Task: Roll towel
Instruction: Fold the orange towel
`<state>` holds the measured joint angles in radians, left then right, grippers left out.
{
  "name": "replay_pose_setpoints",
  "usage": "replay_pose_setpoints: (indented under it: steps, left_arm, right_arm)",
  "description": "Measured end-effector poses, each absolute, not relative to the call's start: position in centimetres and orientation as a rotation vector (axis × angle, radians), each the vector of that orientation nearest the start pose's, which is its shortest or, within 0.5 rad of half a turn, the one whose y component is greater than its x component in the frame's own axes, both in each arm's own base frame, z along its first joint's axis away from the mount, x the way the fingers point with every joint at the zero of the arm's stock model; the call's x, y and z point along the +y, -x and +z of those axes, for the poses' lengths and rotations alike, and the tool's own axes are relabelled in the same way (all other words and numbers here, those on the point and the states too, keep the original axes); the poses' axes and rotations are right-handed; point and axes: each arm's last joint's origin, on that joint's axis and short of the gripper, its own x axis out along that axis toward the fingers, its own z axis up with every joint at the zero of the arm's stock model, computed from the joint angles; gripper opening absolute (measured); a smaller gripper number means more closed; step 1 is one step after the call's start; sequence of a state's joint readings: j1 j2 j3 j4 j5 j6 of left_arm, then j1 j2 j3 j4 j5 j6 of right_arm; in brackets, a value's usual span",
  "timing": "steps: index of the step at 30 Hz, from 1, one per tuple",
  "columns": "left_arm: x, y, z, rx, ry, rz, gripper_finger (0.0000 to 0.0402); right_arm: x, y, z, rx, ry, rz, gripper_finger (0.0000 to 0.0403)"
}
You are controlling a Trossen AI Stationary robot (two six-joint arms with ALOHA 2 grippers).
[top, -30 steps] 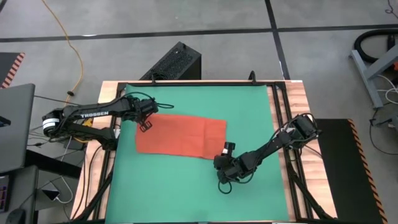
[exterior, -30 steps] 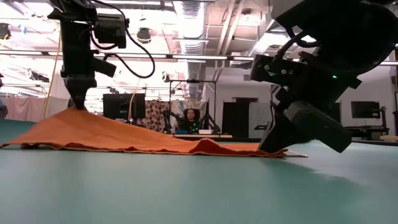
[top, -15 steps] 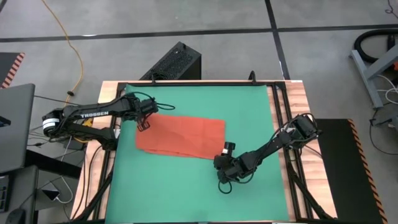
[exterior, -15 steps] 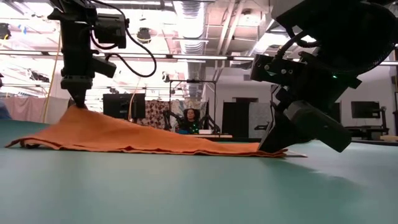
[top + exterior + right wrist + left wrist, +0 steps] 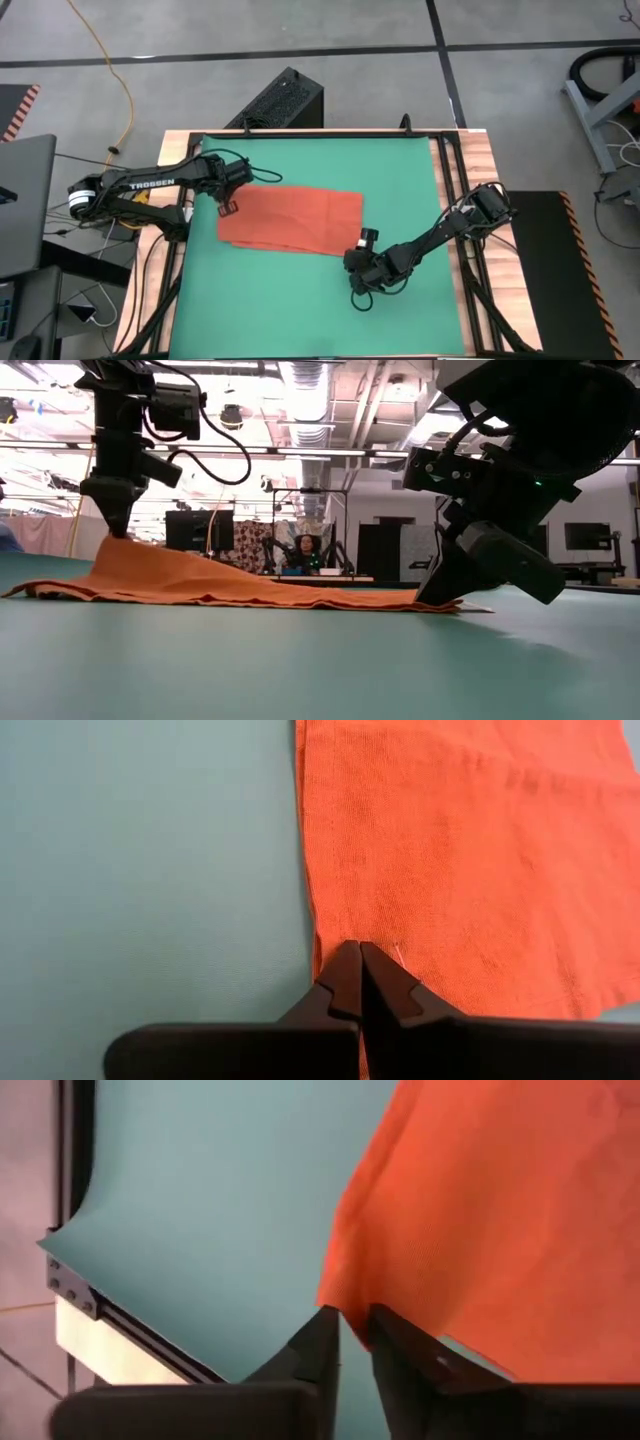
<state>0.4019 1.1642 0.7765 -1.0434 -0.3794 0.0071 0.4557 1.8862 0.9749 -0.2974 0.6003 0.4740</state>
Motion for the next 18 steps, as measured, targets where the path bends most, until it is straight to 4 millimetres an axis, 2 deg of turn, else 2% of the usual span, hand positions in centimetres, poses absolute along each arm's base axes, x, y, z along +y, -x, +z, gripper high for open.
replay_pose_setpoints:
  steps: [5,8,11,13,16,18]
  left_arm:
    - [7.9,-16.0,21.5,1.477,-0.014,0.606,0.0122]
    - [8.3,-15.7,21.7,1.492,-0.096,0.755,0.0155]
    - [8.6,-15.0,21.9,1.511,-0.149,0.919,0.0167]
    - [8.4,-14.8,22.0,1.477,-0.004,0.913,0.0167]
    - [7.2,-15.2,21.9,1.397,0.376,0.657,0.0149]
    - [5.9,-15.4,21.8,1.344,0.527,0.509,0.0126]
  right_arm:
    - [13.1,-30.5,11.2,0.971,0.179,-0.362,0.0015]
    - [13.1,-30.5,11.2,0.969,0.167,-0.369,0.0015]
    - [13.1,-30.5,11.2,0.969,0.166,-0.37,0.0015]
    - [13.1,-30.5,11.2,0.973,0.167,-0.371,0.0015]
    - [13.1,-30.5,11.2,0.975,0.169,-0.371,0.0015]
    - [13.1,-30.4,11.2,0.976,0.169,-0.371,0.0015]
